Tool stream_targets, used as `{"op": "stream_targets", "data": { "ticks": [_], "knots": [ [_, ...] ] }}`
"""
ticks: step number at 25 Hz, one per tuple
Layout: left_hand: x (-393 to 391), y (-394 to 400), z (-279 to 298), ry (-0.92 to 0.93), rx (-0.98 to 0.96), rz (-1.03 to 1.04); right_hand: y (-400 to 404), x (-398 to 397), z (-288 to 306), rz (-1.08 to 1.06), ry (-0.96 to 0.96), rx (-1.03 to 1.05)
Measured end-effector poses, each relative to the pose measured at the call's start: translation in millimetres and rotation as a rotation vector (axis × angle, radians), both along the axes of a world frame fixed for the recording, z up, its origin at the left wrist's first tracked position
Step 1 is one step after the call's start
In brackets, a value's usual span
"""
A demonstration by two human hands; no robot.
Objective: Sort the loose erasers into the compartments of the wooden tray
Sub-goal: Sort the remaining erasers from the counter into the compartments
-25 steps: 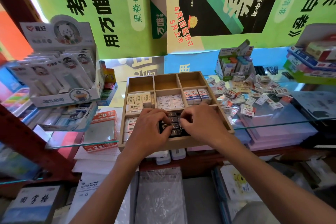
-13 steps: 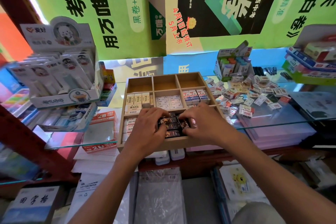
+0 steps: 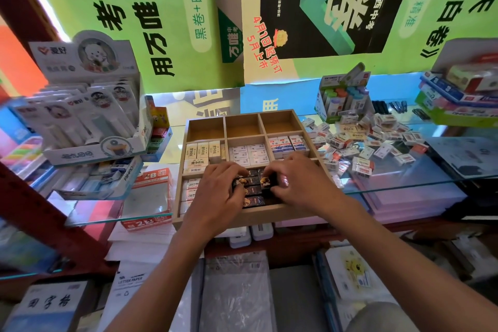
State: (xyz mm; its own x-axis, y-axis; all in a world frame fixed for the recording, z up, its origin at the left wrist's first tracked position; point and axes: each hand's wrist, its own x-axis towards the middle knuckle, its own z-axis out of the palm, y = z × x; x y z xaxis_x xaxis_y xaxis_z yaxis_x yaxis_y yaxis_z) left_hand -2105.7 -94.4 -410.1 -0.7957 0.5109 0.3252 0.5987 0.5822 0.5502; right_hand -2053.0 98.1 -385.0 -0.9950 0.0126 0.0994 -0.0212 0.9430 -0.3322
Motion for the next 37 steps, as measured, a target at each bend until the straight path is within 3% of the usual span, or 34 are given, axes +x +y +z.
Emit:
{"op": "stream_targets", "data": {
  "ticks": [5,10,15,17,20,22,24,31,37],
  "knots": [
    [1.6,1.9,1.0,-0.028,-0.032,0.002,2.0,5.9,-4.6,0.044,0.028,-0.093],
    [2.3,7.0,3.4,-0.053,0.032,0.072,21.0,30.1,-8.3,-0.068,0.295,-0.334],
    [11.2,28.7,12.5,0.131,0.013,0.286,92.8,64.7,-32.4,-0.254,0.44,-0.483],
    [18.5,61.7,19.8,0.202,0.025,0.248,126.4,78.9,-44.3,-0.374,0.468,-0.518],
    [32.6,135.8,30.5,0.236,0.004,0.1,182.3,91.8,-61.3,-0.517,0.443,-0.374],
    [41.6,188.6,29.8,0.158,-0.026,0.021,214.0,94.3,-68.7,-0.463,0.321,-0.105],
    [40.2,231.2,20.8,0.133,-0.107,-0.028,229.4,93.1,-73.5,-0.374,0.267,0.034],
    [5.2,315.9,-3.0,0.221,-0.582,-0.076,233.9,86.5,-81.2,-0.45,0.341,-0.089],
    [1.8,328.8,-3.8,0.106,-0.471,0.009,243.2,83.2,-84.4,-0.456,0.309,-0.338]
  ]
}}
